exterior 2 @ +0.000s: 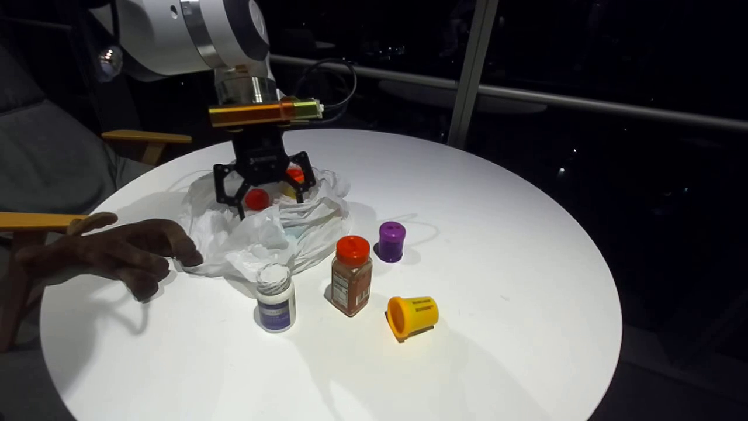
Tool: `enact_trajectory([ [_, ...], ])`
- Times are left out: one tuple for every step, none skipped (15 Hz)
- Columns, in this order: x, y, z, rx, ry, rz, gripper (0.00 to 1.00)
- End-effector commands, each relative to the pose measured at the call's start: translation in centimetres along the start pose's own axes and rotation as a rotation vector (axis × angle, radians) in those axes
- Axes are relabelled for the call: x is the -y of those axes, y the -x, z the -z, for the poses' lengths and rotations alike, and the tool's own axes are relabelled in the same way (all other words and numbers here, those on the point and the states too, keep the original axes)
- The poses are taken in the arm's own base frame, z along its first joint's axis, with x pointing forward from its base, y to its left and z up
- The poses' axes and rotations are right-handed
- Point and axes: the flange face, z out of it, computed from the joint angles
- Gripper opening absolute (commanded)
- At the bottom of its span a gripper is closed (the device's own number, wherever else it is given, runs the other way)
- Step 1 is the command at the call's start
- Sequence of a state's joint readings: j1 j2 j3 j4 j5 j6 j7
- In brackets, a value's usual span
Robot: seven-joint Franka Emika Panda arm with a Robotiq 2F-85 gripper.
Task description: Pick the object in the plastic bag and put them on the table
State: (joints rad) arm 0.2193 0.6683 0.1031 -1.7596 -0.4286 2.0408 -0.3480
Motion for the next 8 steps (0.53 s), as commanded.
enact_trajectory([
  [-1.5, -0.1, 0.1, 0.021, -0.013, -0.001, 1.00],
  [-1.8, -0.1, -0.1, 0.026, -0.018, -0.004, 1.00],
  [-1.9, -0.1, -0.3, 0.031, -0.023, -0.006, 1.00],
  [-2.0, -0.1, -0.6, 0.034, -0.029, -0.008, 1.00],
  [-1.9, 0.0, -0.8, 0.037, -0.033, -0.007, 1.00],
  [-1.9, 0.0, -1.0, 0.039, -0.038, -0.004, 1.00],
  [-1.9, 0.1, -1.2, 0.041, -0.041, -0.004, 1.00],
  [-1.9, 0.1, -1.5, 0.043, -0.043, -0.006, 1.00],
])
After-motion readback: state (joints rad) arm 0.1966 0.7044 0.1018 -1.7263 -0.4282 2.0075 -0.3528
